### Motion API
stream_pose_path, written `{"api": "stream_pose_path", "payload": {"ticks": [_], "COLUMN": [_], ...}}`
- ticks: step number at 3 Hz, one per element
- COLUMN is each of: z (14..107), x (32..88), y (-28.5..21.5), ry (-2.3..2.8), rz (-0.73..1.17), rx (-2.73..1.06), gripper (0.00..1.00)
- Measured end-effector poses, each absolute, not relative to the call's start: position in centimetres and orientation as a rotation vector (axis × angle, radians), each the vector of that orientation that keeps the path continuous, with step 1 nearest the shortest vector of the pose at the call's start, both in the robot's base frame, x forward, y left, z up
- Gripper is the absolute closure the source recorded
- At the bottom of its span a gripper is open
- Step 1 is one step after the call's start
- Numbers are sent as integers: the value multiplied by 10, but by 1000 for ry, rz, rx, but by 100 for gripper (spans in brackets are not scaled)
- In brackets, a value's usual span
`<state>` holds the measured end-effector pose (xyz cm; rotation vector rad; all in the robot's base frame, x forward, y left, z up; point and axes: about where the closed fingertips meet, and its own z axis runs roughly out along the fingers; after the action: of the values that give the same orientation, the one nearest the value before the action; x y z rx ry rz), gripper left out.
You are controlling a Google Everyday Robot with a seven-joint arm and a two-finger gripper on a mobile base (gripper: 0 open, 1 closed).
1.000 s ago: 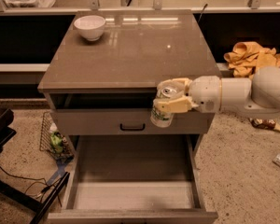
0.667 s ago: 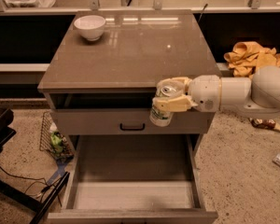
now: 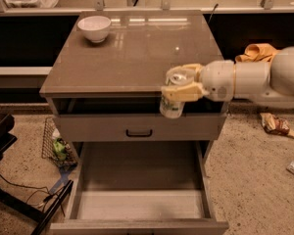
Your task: Pick 7up can from middle drawer and place on counter
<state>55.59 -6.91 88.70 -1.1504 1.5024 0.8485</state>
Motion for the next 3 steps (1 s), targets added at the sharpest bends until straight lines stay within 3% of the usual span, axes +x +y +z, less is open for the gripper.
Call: {"api": "stream_pose_path", "payload": {"ticks": [3], "z": [925], "x": [693], "y": [-77], "ry": [1706], "rz": [812], "rx": [-1200], "gripper": [100]}}
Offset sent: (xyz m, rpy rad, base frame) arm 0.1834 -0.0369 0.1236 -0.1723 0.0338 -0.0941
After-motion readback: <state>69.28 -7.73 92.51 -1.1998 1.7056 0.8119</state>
